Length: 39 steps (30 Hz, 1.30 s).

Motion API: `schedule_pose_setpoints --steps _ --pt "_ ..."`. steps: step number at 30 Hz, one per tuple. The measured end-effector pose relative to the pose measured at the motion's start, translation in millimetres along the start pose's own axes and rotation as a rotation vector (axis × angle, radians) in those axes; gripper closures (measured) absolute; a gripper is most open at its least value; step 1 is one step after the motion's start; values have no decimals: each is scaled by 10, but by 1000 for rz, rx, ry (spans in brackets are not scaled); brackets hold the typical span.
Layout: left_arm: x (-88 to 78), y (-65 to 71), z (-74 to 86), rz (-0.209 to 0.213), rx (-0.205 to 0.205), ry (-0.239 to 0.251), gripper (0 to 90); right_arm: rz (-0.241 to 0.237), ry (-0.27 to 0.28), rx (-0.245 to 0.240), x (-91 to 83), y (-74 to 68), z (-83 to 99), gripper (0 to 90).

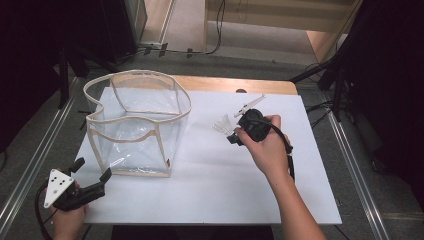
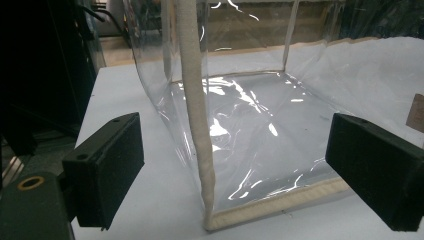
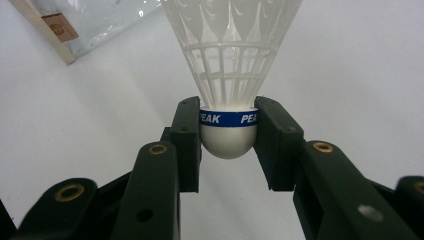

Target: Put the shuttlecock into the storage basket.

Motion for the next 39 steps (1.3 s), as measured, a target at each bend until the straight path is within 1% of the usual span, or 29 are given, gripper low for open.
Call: schedule_pose_setpoints --steps 4,7,8,11,15,16,17,20,30,32,33,39 --pt "-3 -3 0 3 -9 3 90 1 0 -14 -16 6 -20 629" --pt "-3 -4 -1 3 -8 3 90 1 6 -5 -37 -7 -50 629" --pt "-3 -4 -1 3 -8 4 90 2 7 -16 -43 -3 -58 629" --pt "-4 -2 -1 3 -6 4 90 3 10 -13 -61 -15 -91 629" --pt "-1 0 0 4 -2 5 90 1 14 -23 -76 -19 -128 629" --pt "-2 0 -1 2 -2 4 90 0 14 -15 -81 -24 -138 630" --pt "-2 -1 -1 3 -3 4 90 1 14 -24 -86 -16 -144 629" --pt "-3 -1 -1 3 -3 3 90 -3 22 -18 -102 -23 -172 629" --pt "-1 -1 0 4 -2 5 90 4 37 -33 -196 -15 -253 630" --pt "-3 -1 -1 4 -3 3 90 -1 43 -24 -207 -23 -271 630" --pt "-4 -2 -1 4 -4 4 90 2 42 -35 -211 -15 -276 630" --pt "-3 -1 -1 4 -3 4 90 -1 49 -34 -240 -11 -312 629"
Point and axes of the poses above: each handheld gripper's, and its own axes: x roughly forward along the jaws, z roughly out of its underside, y roughly to its right, the point moved 3 cm from there along x, roughly forward along the jaws, and after that the axes turned 3 degrees about z, right-handed, at the moved point
